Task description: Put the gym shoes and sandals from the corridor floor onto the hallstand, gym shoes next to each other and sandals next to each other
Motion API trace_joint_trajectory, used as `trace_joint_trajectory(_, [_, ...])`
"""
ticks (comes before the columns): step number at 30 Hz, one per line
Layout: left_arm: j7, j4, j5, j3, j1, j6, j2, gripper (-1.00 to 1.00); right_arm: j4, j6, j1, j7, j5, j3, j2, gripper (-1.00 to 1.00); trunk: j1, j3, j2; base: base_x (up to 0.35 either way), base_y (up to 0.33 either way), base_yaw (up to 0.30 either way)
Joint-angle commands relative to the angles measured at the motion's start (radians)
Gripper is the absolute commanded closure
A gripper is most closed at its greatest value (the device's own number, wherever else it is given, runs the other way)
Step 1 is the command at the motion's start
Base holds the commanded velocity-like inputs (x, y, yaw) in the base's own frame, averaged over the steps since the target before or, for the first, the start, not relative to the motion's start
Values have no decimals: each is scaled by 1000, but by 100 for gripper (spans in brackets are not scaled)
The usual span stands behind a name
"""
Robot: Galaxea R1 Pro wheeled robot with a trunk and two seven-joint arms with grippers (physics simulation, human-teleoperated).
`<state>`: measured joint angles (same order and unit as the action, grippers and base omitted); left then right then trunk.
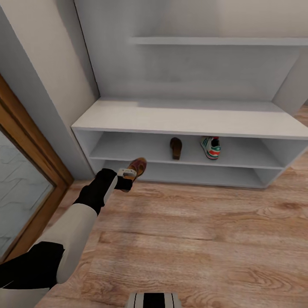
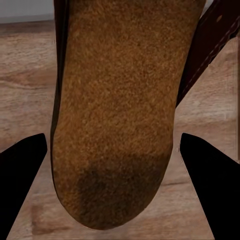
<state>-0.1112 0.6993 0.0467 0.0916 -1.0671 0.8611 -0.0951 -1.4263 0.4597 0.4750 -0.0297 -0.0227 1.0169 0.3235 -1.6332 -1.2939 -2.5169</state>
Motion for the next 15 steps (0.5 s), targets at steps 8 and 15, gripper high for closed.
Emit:
trace_joint_trajectory(8, [-5, 0, 5, 0, 0, 3, -1, 100, 0, 5, 1, -4, -2, 0, 0, 100, 0, -1, 0, 46, -39, 0])
trace_joint_trajectory(15, [-5, 2, 5, 0, 0, 2, -13, 100, -1, 5, 1, -4, -2, 0, 0, 100, 0, -1, 0, 74, -19, 0])
